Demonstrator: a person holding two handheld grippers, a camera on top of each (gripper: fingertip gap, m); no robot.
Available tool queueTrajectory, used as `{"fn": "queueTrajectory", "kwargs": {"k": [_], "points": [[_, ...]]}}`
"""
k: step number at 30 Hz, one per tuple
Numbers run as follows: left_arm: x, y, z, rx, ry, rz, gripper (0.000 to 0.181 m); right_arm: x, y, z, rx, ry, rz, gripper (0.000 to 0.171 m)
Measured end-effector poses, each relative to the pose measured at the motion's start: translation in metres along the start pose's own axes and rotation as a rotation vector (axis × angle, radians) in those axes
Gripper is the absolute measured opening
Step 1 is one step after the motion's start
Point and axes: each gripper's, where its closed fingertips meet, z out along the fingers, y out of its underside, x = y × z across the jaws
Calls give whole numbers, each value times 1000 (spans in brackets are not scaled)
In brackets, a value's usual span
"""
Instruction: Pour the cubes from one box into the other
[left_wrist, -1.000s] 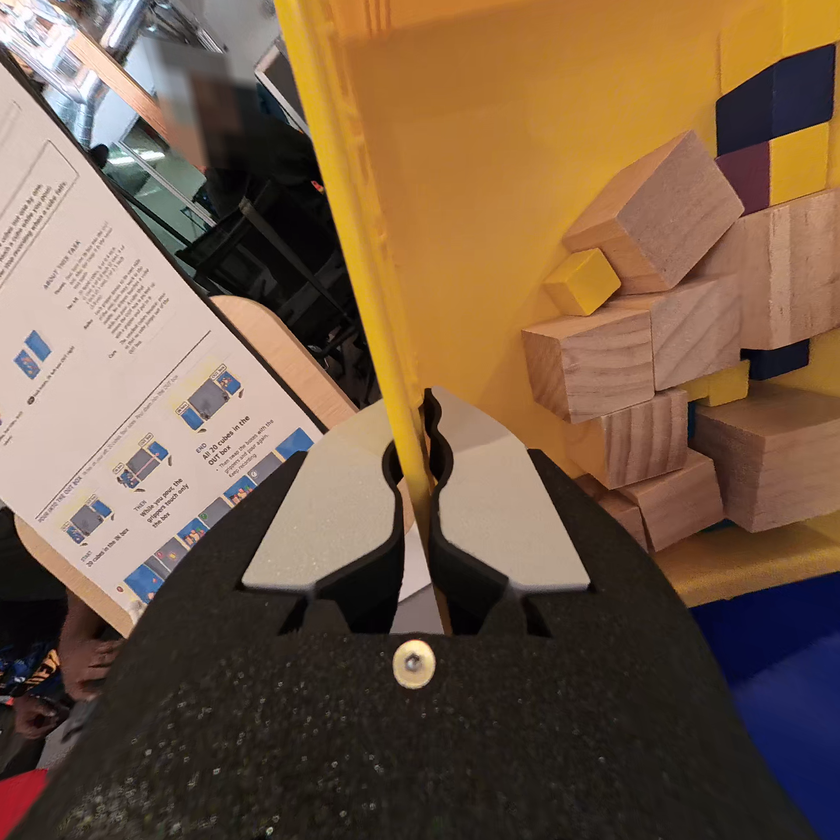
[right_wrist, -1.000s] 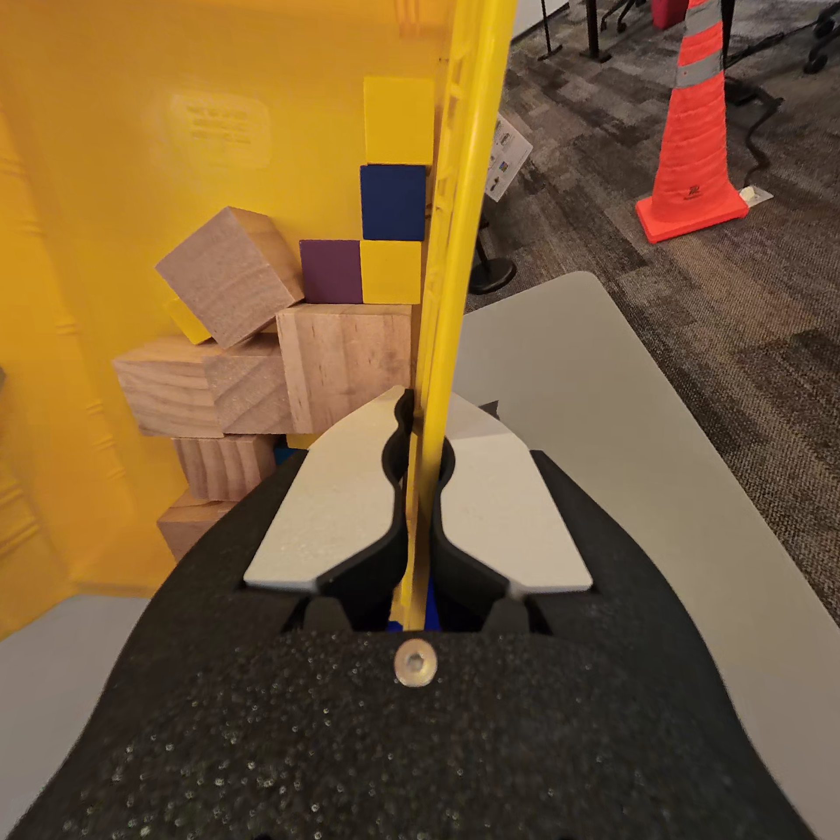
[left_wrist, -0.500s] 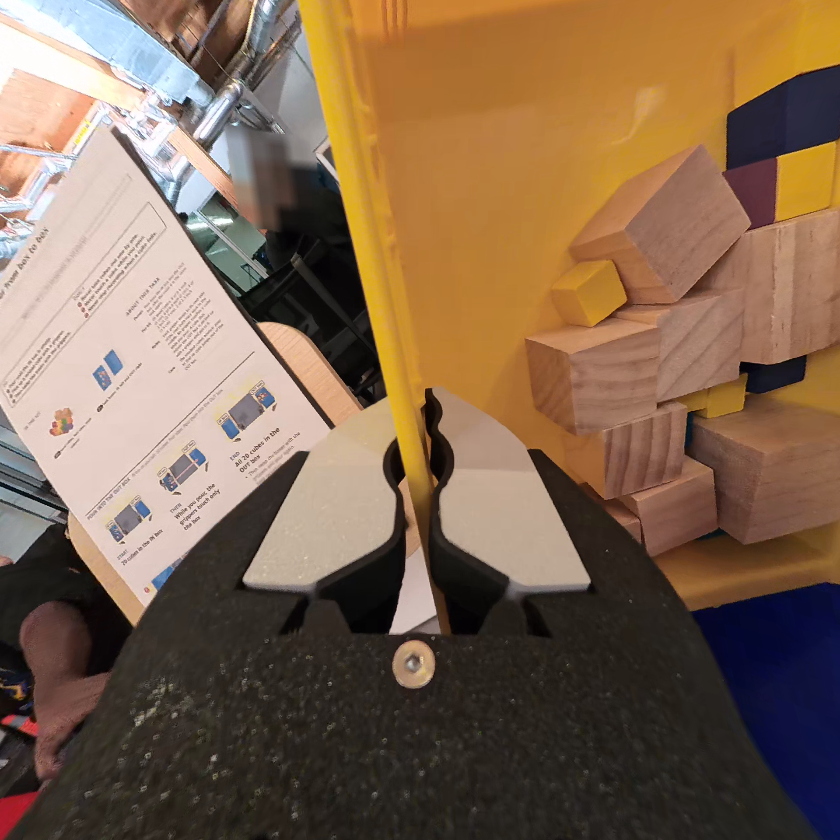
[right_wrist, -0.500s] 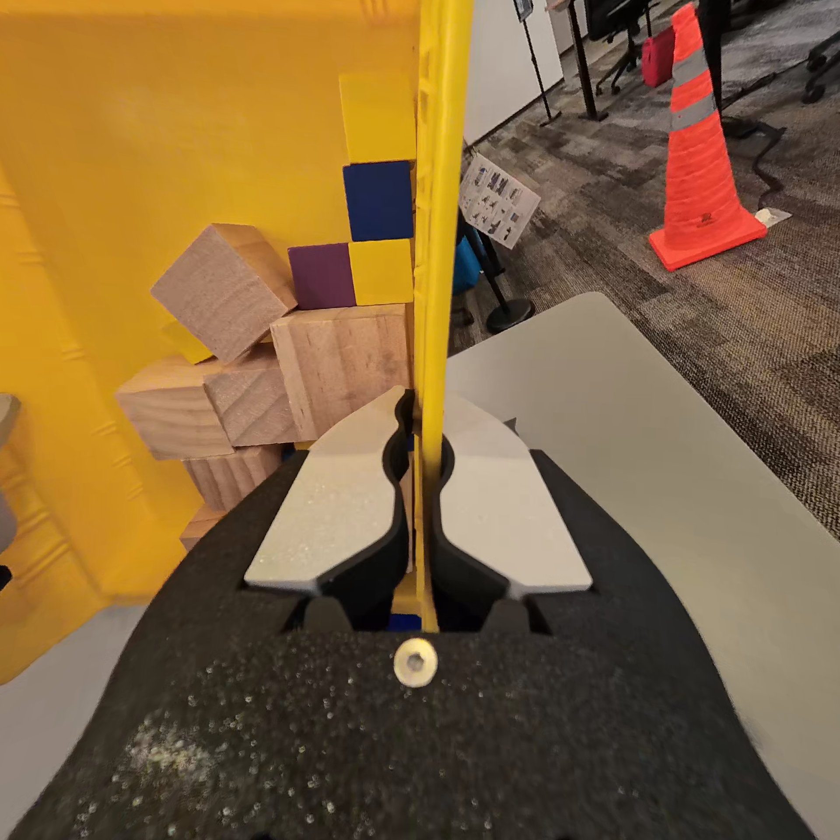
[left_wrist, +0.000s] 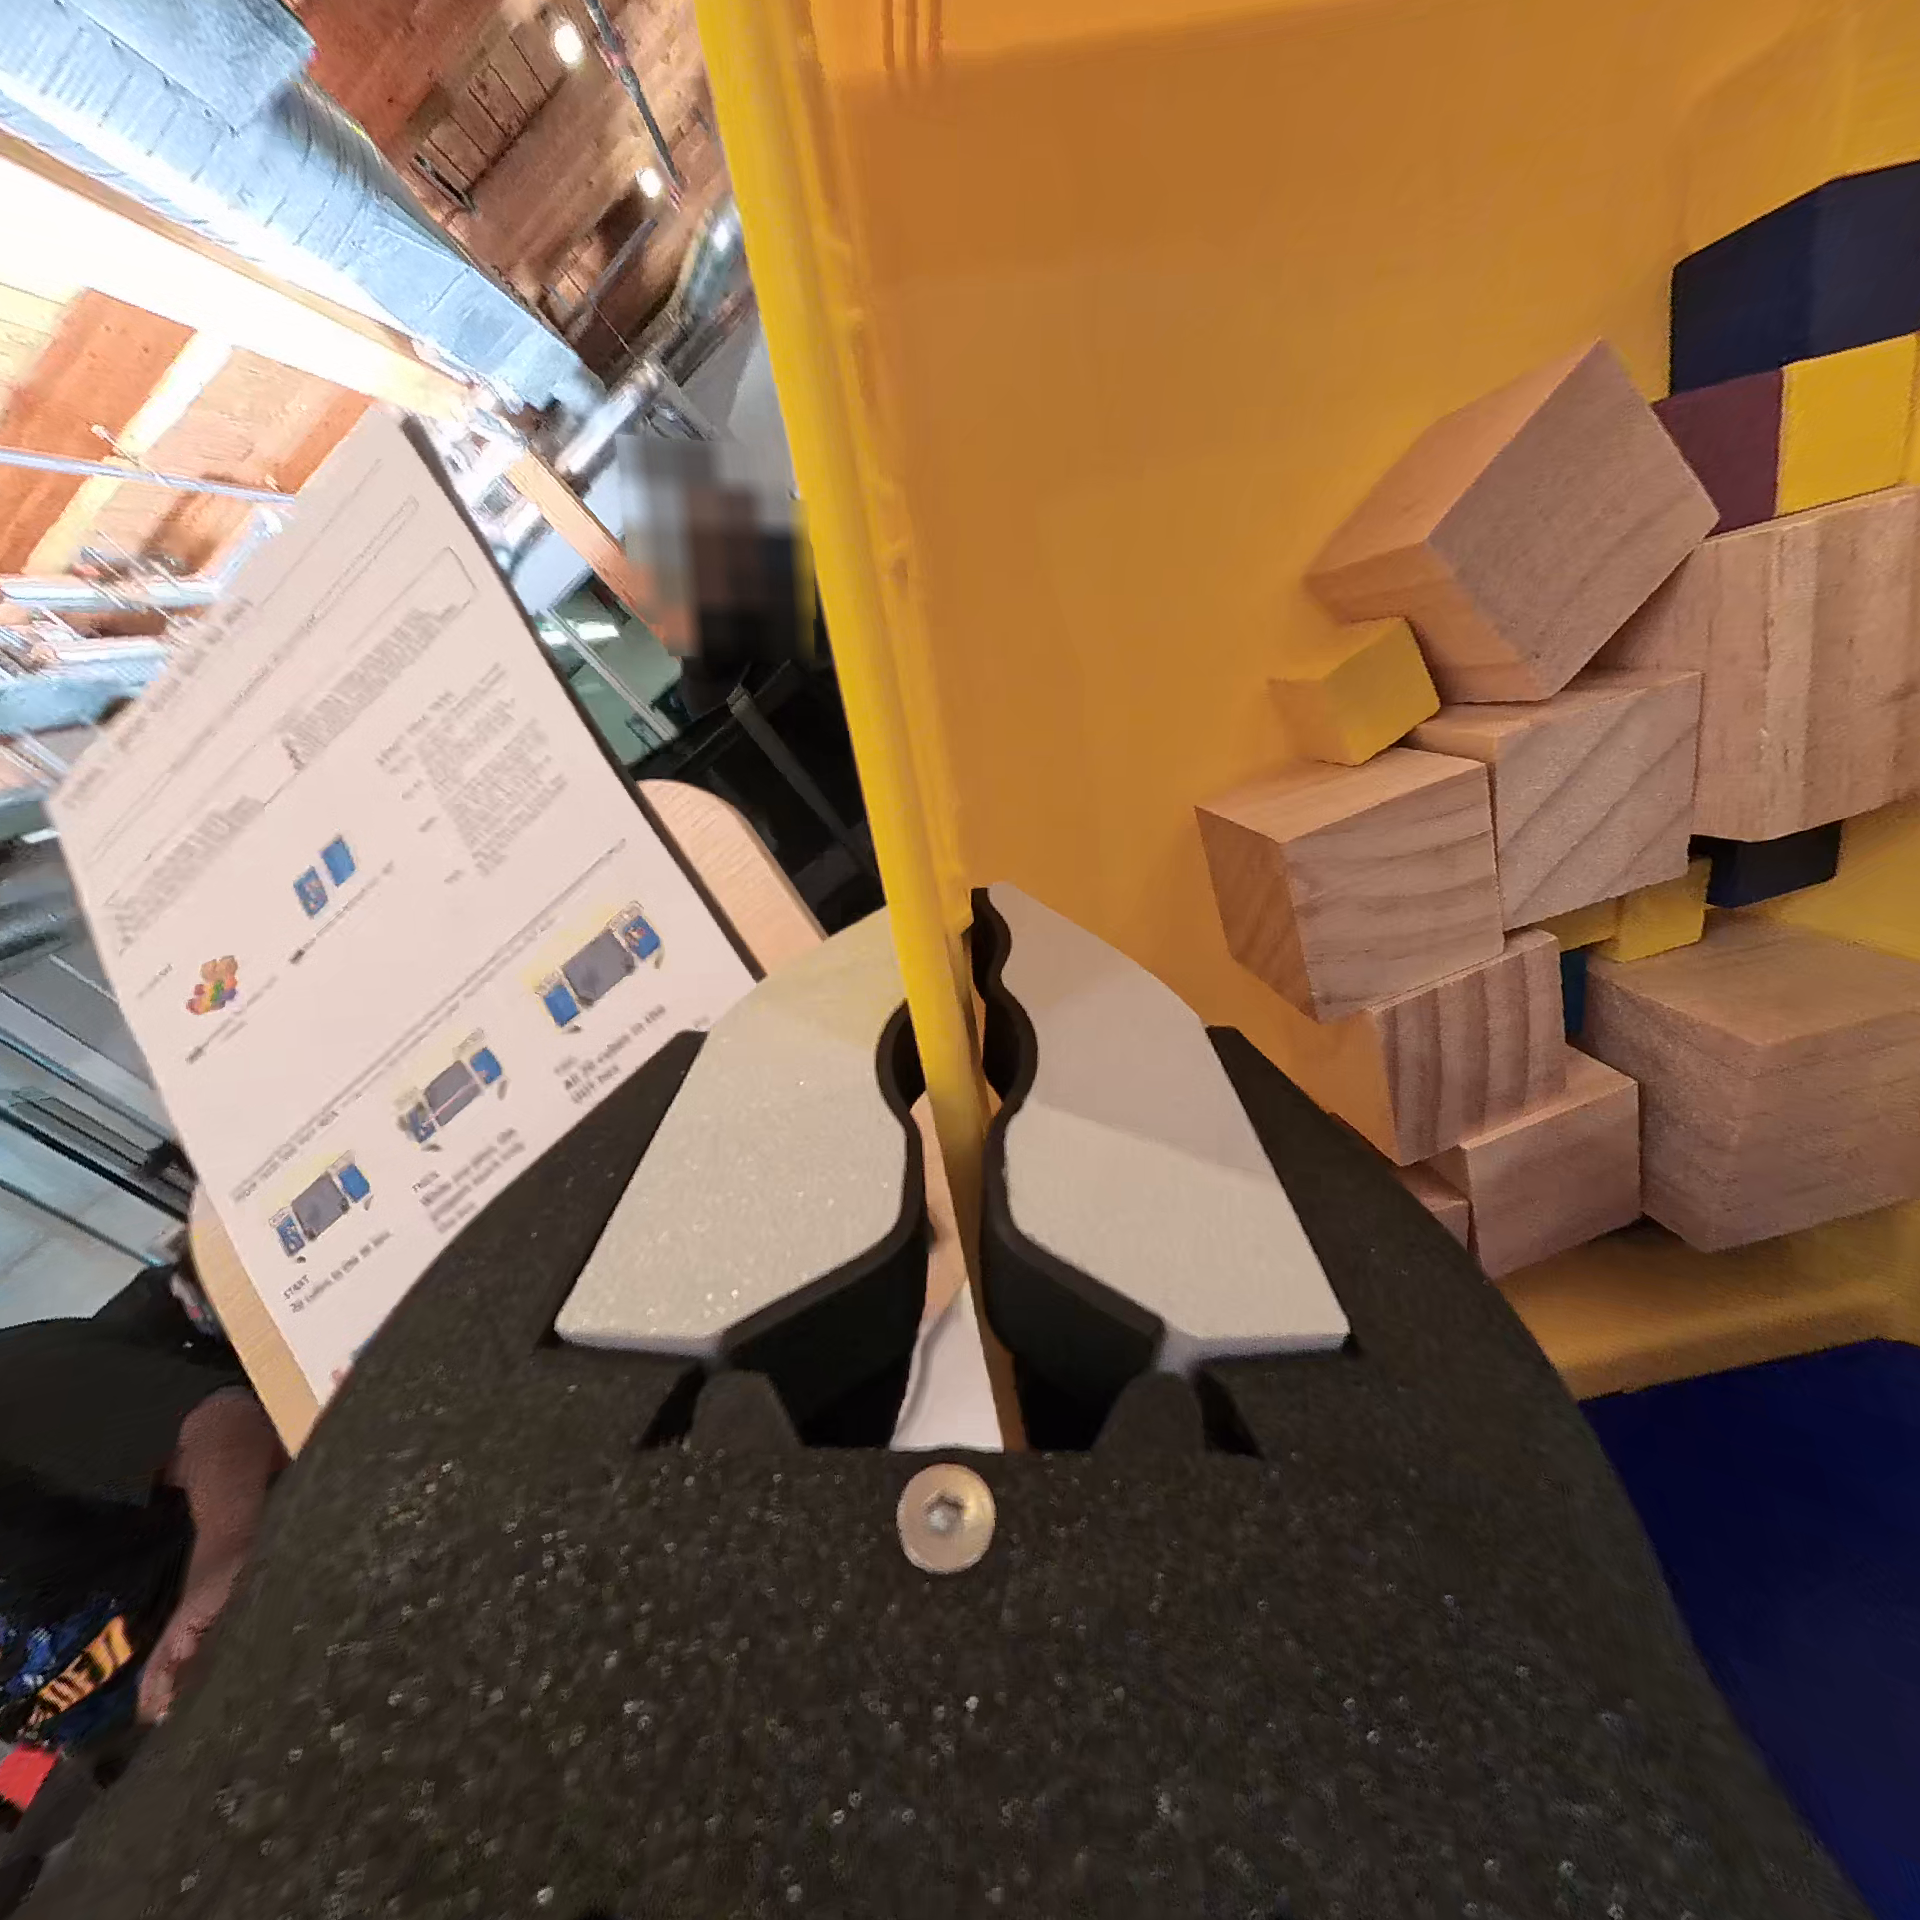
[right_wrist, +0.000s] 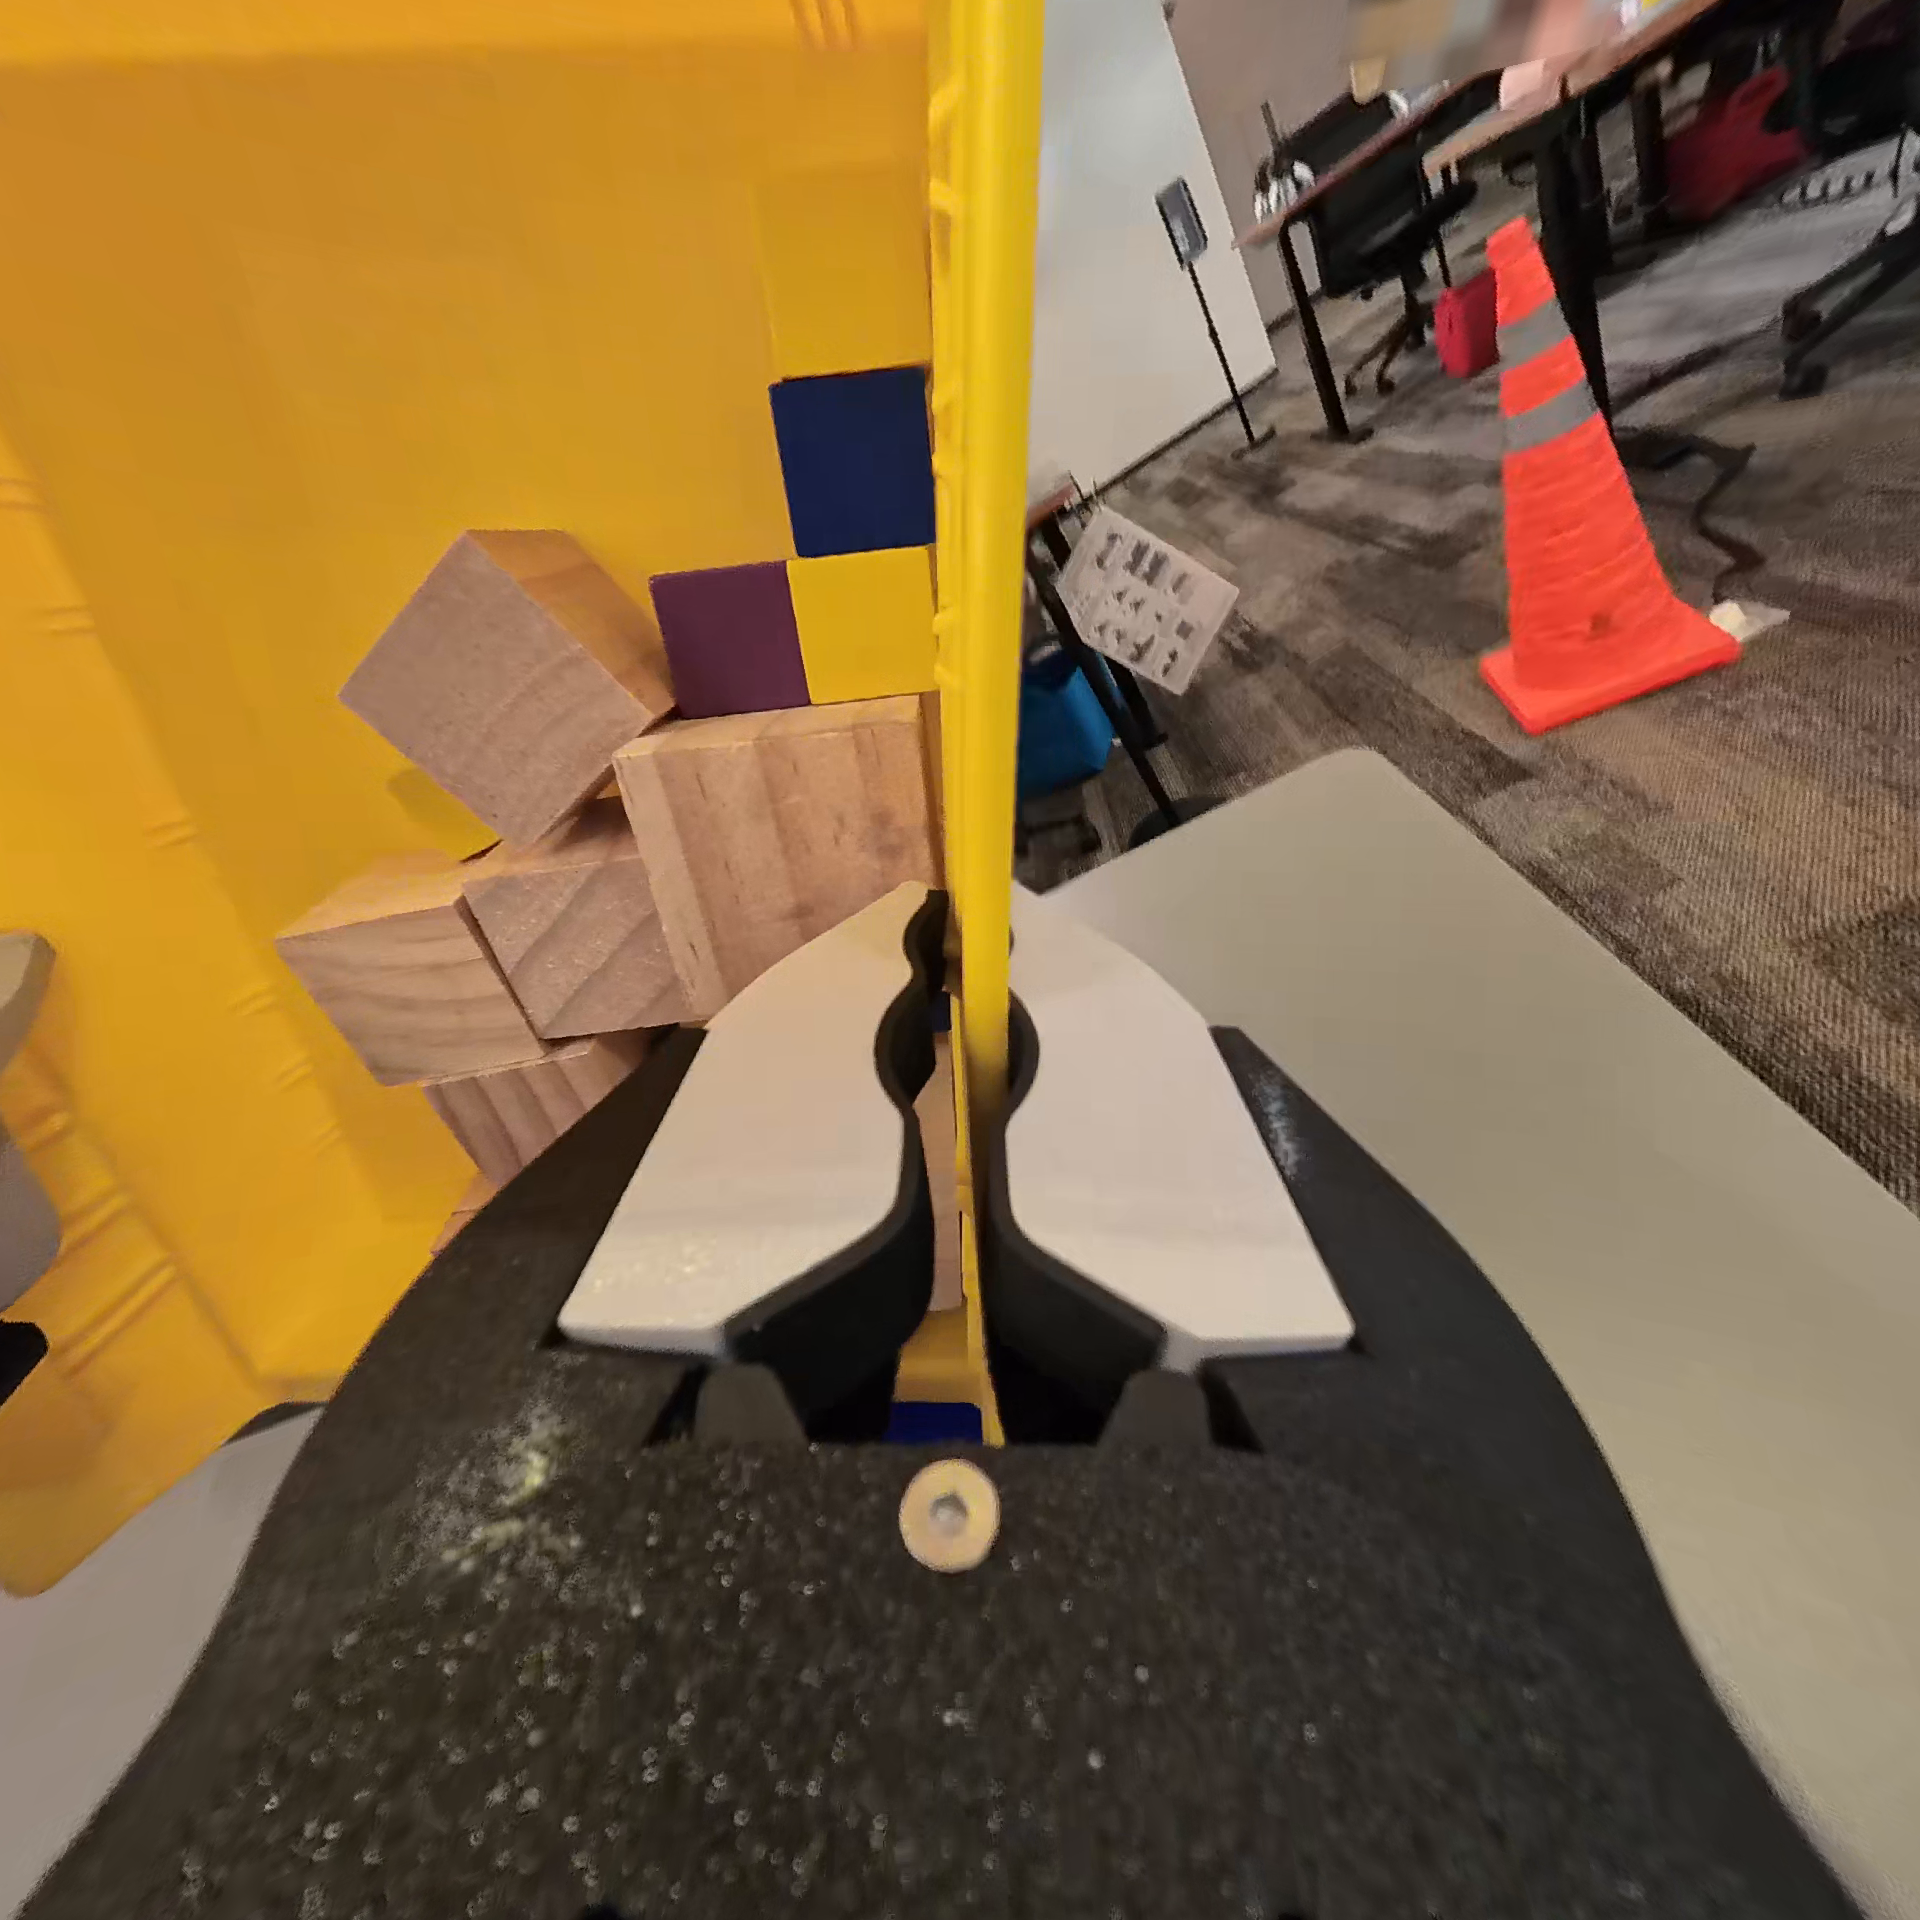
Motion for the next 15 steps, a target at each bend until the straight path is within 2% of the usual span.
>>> {"fn": "queueTrajectory", "kwargs": {"k": [3,15], "points": [[-4,-7,-4,32,-19,3,4,-3,-4,-1,36,-21,4,5],[0,-2,-15,151,-82,14,5,-2,-8,-13,139,-23,-16,5]]}}
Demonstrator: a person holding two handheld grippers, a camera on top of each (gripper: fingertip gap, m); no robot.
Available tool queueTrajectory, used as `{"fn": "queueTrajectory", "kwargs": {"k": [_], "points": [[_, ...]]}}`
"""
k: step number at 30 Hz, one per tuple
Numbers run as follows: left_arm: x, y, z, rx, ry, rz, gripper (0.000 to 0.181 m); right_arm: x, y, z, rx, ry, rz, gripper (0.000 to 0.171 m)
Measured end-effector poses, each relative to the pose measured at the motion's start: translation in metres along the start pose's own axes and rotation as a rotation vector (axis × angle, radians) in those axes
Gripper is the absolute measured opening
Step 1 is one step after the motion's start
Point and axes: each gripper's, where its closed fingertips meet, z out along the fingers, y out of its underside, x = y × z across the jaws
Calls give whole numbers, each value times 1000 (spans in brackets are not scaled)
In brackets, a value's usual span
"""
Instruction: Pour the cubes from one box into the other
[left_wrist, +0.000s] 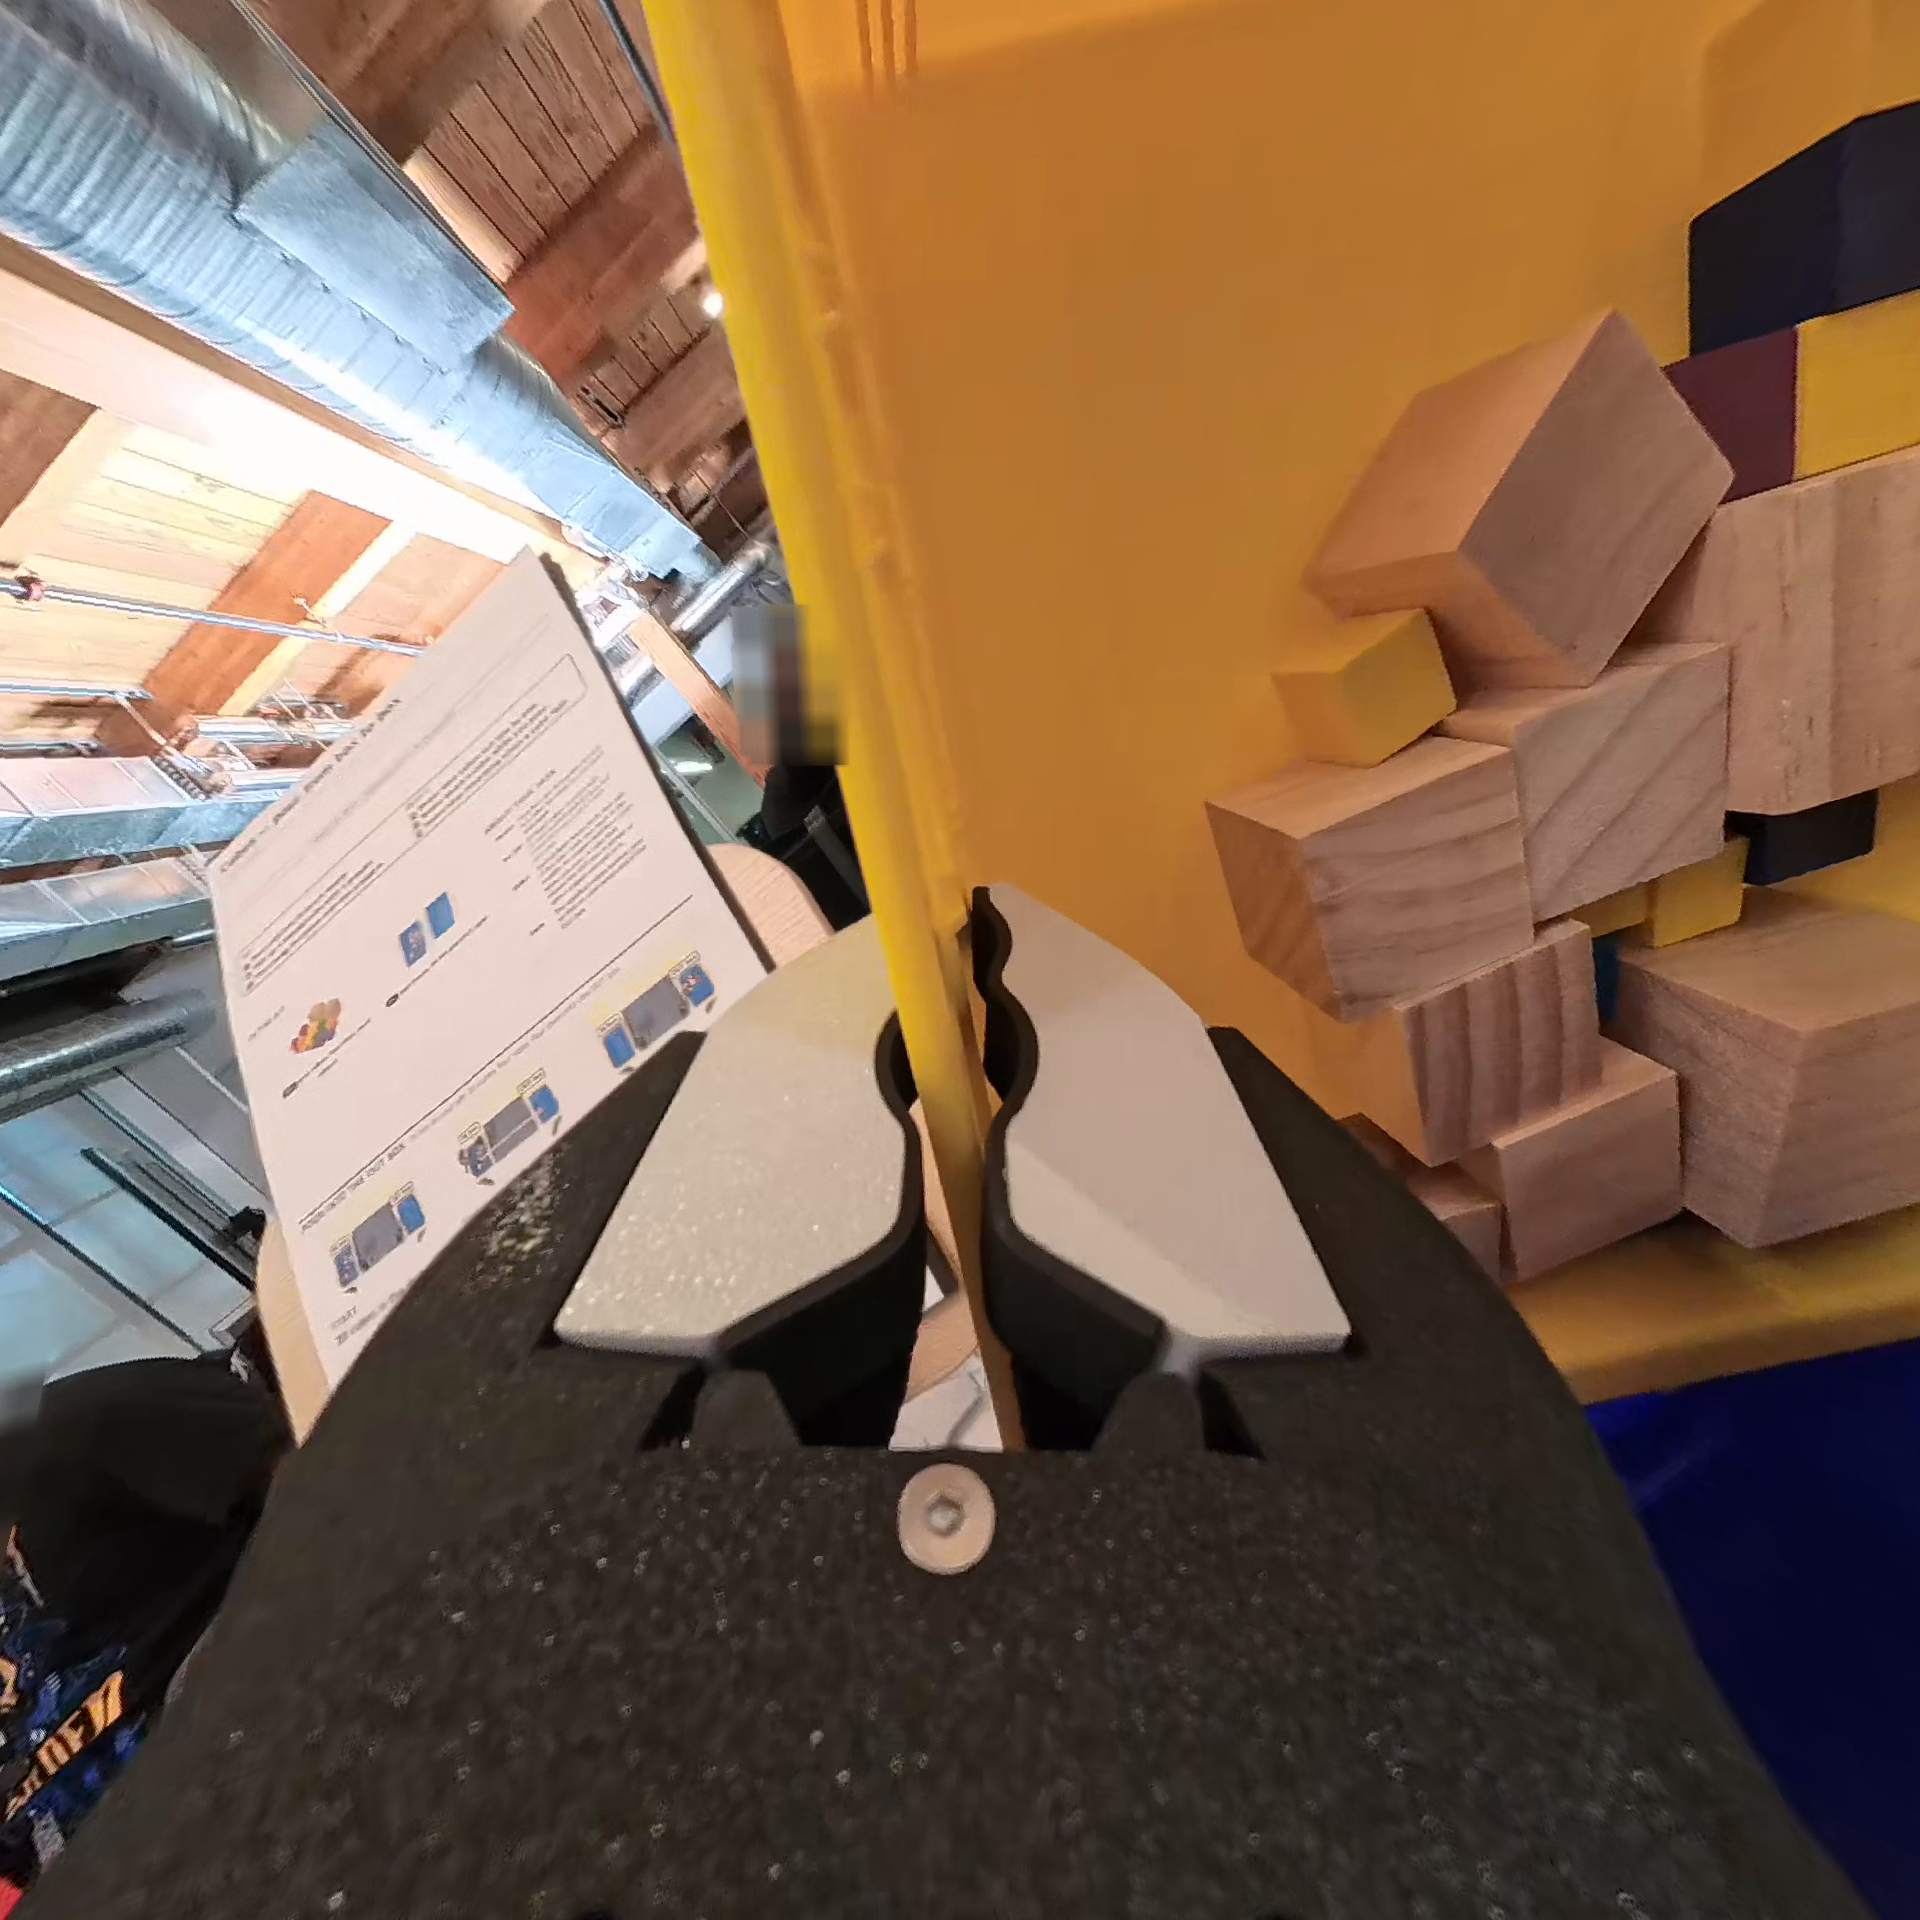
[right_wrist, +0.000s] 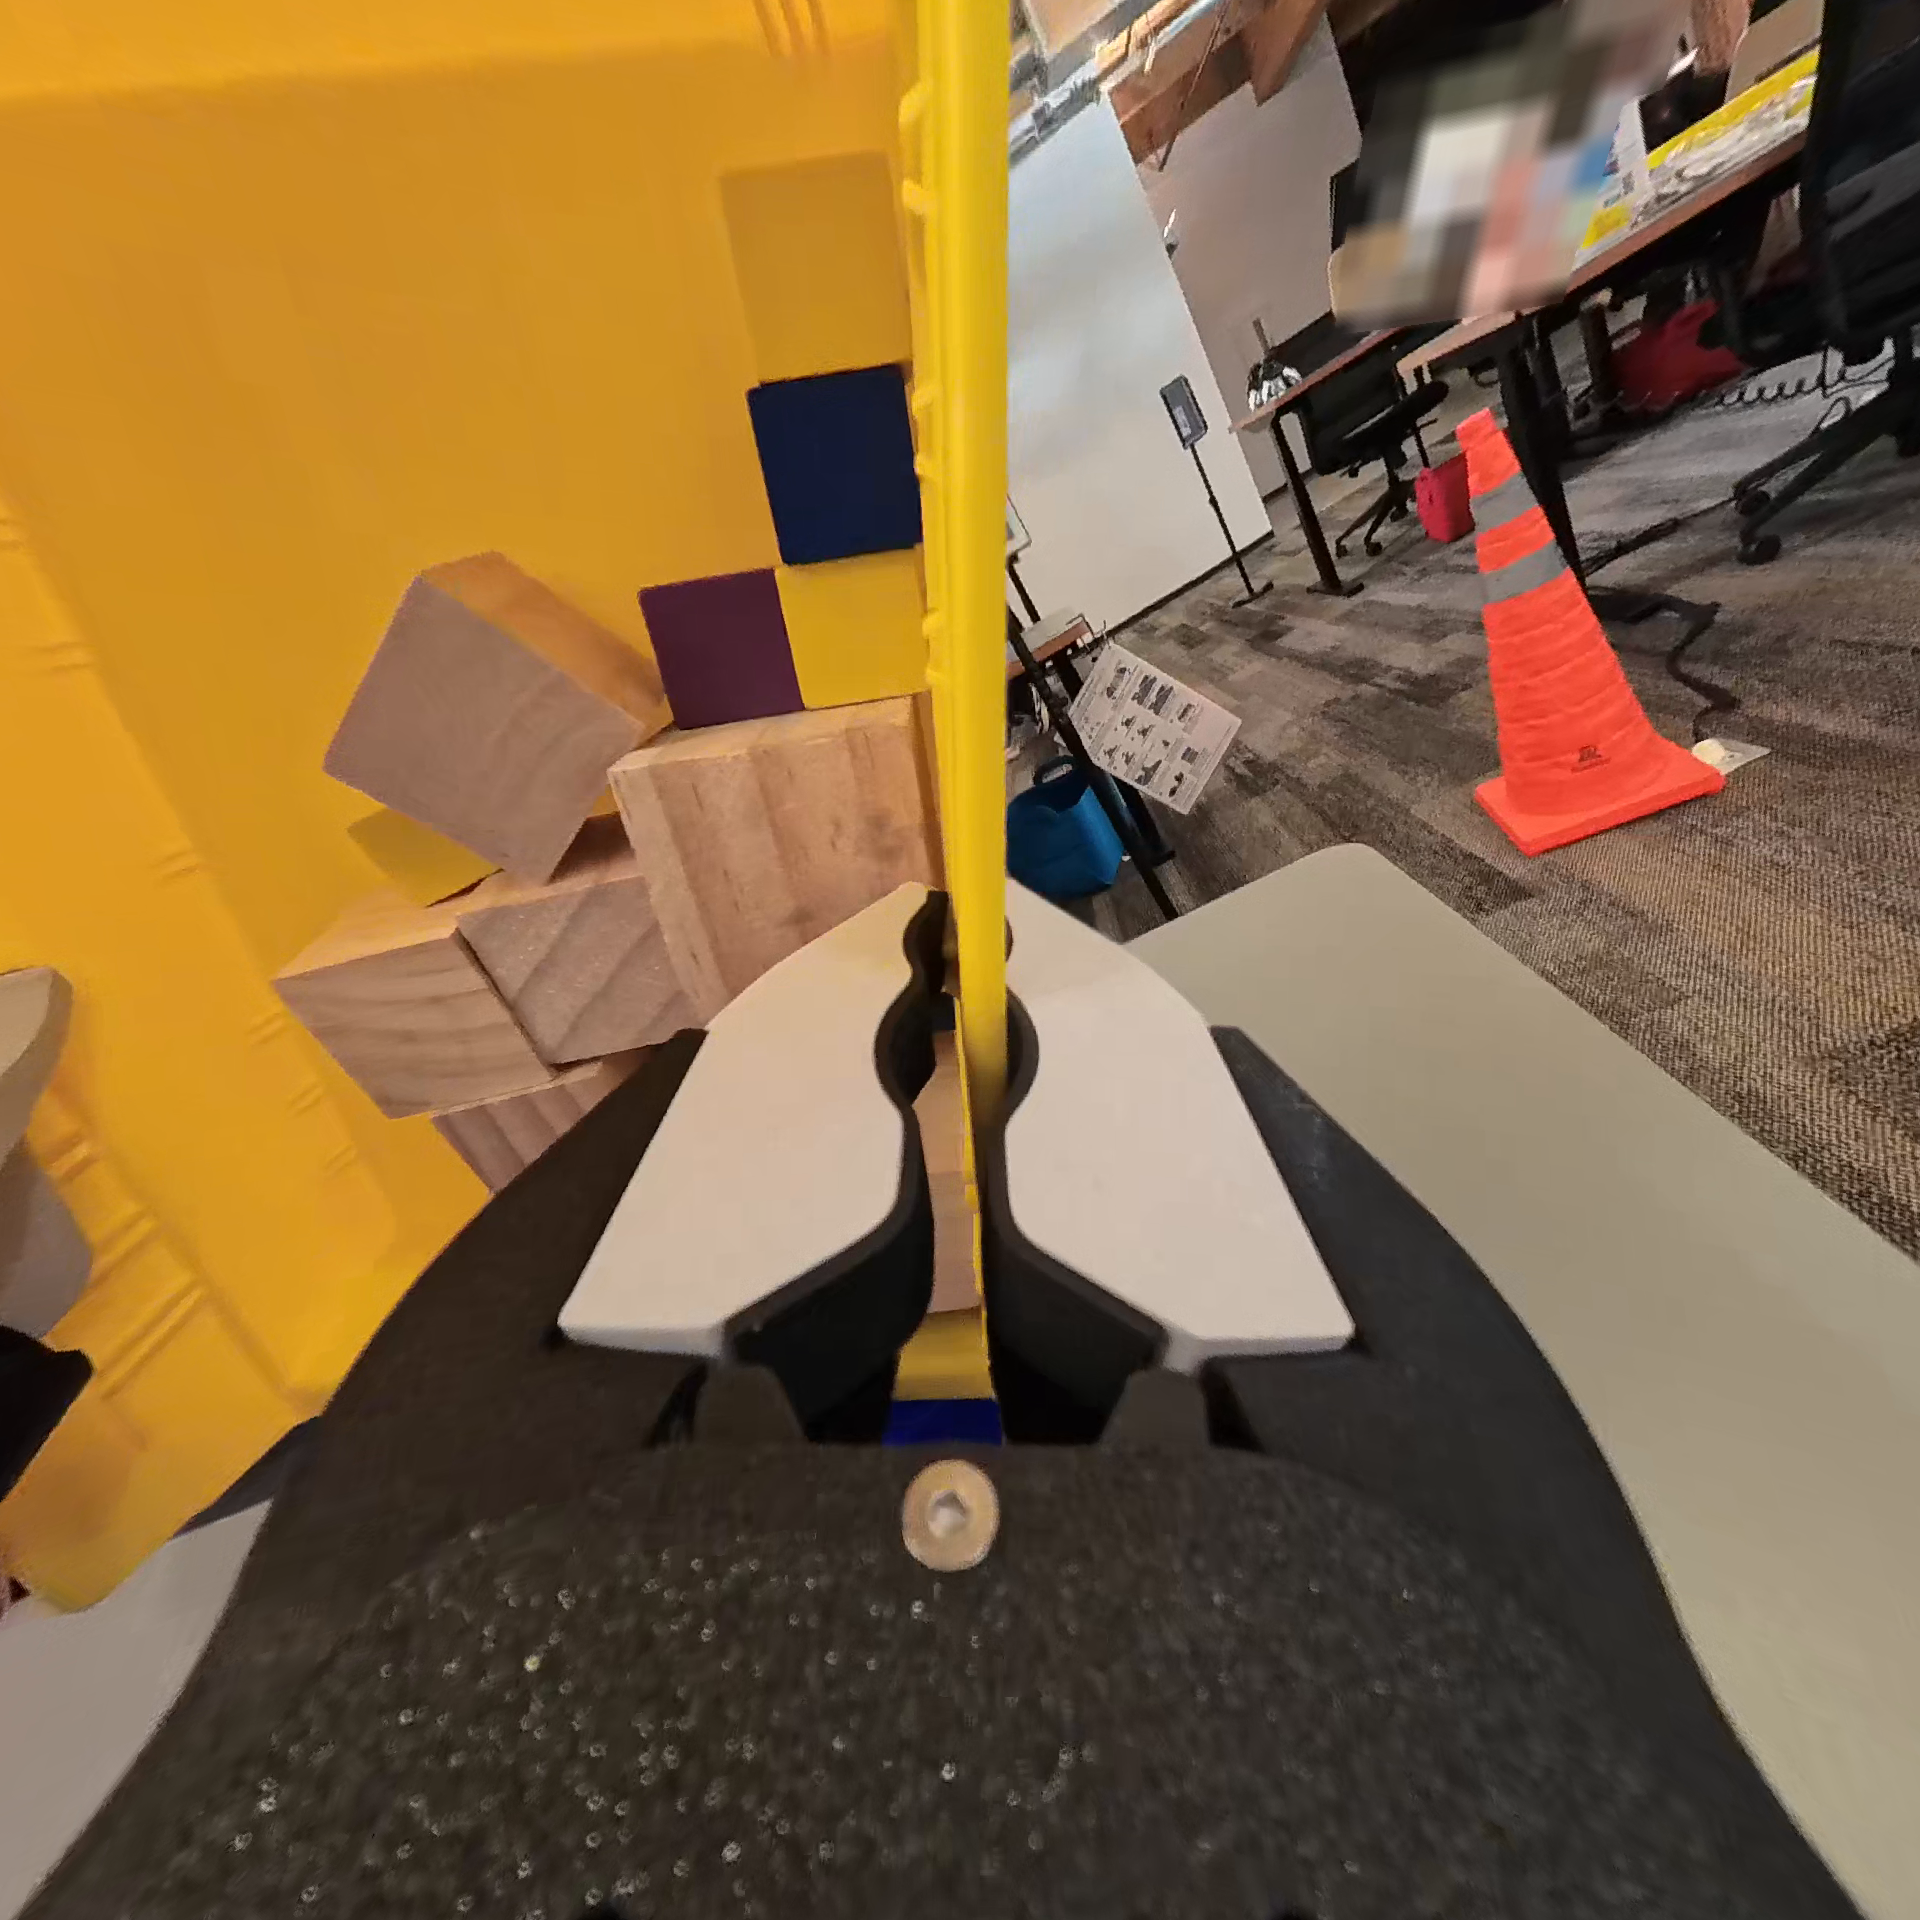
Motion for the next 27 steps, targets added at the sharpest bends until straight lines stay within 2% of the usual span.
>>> {"fn": "queueTrajectory", "kwargs": {"k": [12,15,22,27], "points": [[5,2,7,-17,23,-33,5,4,-3,-4,-29,32,-18,5],[10,7,10,-60,47,-11,5,11,2,-3,-98,59,-14,5],[7,5,14,-57,44,4,5,8,2,0,-89,60,-21,5],[-8,-14,5,38,-13,-10,5,-4,-16,1,14,-16,-38,5]]}}
